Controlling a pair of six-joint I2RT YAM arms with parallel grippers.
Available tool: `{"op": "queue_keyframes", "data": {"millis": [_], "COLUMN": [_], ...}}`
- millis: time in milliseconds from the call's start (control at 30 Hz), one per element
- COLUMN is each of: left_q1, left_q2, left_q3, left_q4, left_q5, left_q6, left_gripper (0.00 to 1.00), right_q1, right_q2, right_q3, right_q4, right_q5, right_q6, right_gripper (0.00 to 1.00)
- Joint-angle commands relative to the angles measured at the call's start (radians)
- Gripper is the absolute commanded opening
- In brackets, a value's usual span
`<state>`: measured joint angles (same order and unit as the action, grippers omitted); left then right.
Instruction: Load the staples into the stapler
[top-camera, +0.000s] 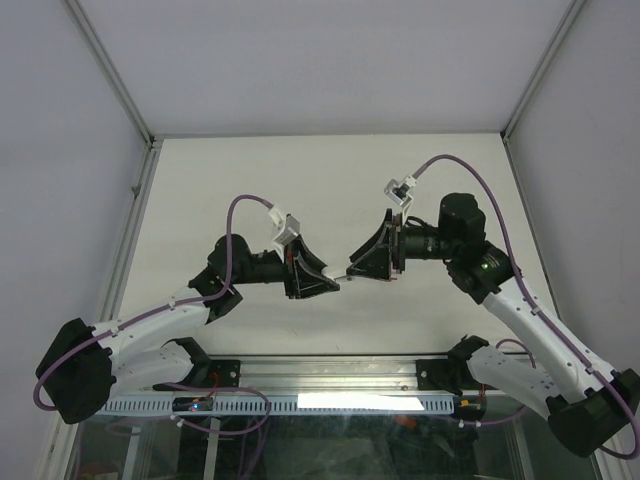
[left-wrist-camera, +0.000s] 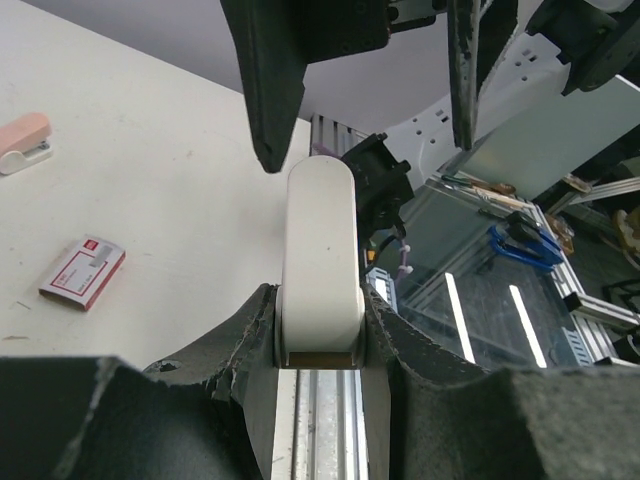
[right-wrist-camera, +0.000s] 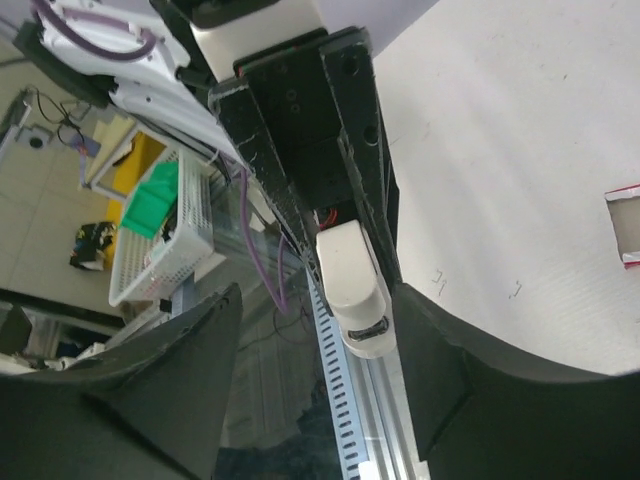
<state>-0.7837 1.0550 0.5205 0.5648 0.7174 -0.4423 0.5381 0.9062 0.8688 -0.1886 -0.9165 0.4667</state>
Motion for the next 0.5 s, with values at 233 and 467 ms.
{"op": "queue_keyframes", "data": {"millis": [233, 467], "left_q1": [0.012, 0.011], "left_q2": [-0.017, -0.012], "left_q3": [0.062, 0.067], "left_q4": [-0.009, -0.014], "left_q5": [0.059, 0.063], "left_q6": [-0.02, -0.014], "left_gripper": [0.0, 0.0], "right_q1": [0.062, 0.088], "right_q2": [0.019, 0.047], "right_q3": [0.047, 0.059], "right_q4": [-0.051, -0.085], "right_q5": [-0.009, 0.009], "right_q6": [-0.095, -0.114], "right_gripper": [0.44, 0.49]}}
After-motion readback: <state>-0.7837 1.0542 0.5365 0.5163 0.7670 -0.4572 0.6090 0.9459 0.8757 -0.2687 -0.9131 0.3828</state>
